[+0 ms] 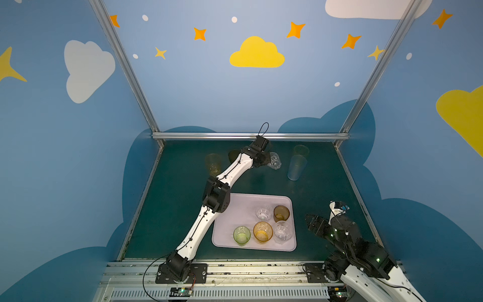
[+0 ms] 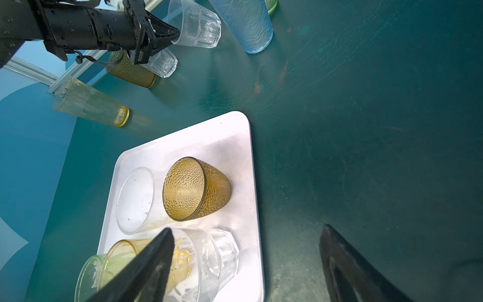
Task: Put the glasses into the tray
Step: 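Lift the clear faceted glass off the table with the left gripper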
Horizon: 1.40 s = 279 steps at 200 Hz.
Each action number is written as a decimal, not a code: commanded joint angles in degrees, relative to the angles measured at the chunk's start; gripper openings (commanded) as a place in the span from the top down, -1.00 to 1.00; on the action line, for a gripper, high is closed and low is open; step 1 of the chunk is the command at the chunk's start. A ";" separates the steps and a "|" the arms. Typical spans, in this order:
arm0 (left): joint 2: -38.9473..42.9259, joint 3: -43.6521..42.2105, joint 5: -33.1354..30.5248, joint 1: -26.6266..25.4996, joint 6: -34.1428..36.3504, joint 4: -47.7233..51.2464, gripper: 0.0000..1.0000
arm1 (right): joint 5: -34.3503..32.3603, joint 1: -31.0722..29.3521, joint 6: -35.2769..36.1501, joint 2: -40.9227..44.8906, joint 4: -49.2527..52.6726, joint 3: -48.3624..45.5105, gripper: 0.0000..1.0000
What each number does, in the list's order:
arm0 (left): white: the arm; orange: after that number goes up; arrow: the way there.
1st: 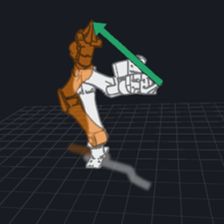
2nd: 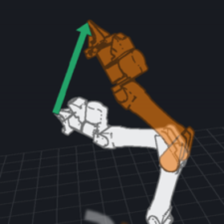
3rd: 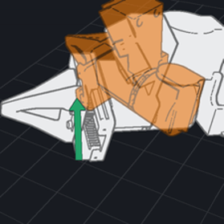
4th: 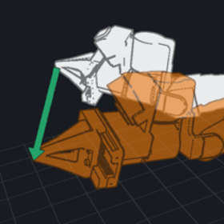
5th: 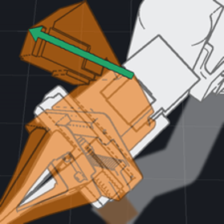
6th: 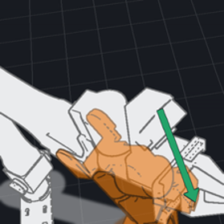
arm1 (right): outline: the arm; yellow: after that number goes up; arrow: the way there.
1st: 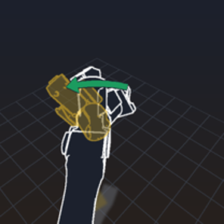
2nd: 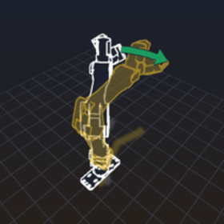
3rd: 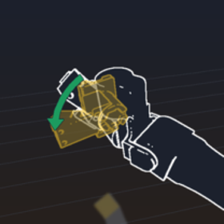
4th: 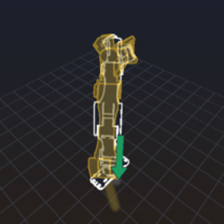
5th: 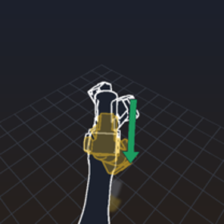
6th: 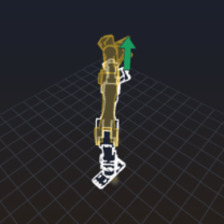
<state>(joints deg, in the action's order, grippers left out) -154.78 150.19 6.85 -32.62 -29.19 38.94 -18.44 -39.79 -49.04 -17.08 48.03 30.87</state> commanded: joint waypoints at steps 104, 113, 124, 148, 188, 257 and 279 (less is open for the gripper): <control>9.34 -5.82 1.59 -0.16 1.04 2.02 0.92 | 5.49 0.24 0.54 1.86 -1.84 0.66 -0.73; 10.87 -7.05 1.46 -0.19 1.11 2.10 0.92 | 5.96 0.24 0.42 1.88 -2.10 0.67 -0.73; 12.88 -8.79 1.41 -0.22 1.39 2.19 0.92 | 7.03 0.24 0.56 1.71 -2.72 0.68 -0.73; 17.97 -14.14 0.80 -0.34 1.77 0.80 0.92 | 9.24 0.22 0.87 1.23 -3.98 0.85 -0.73; 27.55 -25.96 0.38 -0.84 2.30 -4.63 0.92 | 10.50 0.24 1.57 0.38 -4.33 2.23 -0.72; 46.10 -46.06 -1.14 -1.61 3.35 -12.90 0.93 | 15.09 0.24 4.59 -0.64 -6.52 4.96 -0.73; 51.86 -51.02 -1.31 -2.17 3.52 -13.88 0.93 | 16.30 0.25 5.36 -1.78 -6.98 5.69 -0.73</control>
<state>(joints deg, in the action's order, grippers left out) -109.45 102.43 6.42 -34.20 -26.61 29.50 -4.49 -39.77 -45.80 -17.45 42.76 34.65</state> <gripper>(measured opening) 0.061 0.864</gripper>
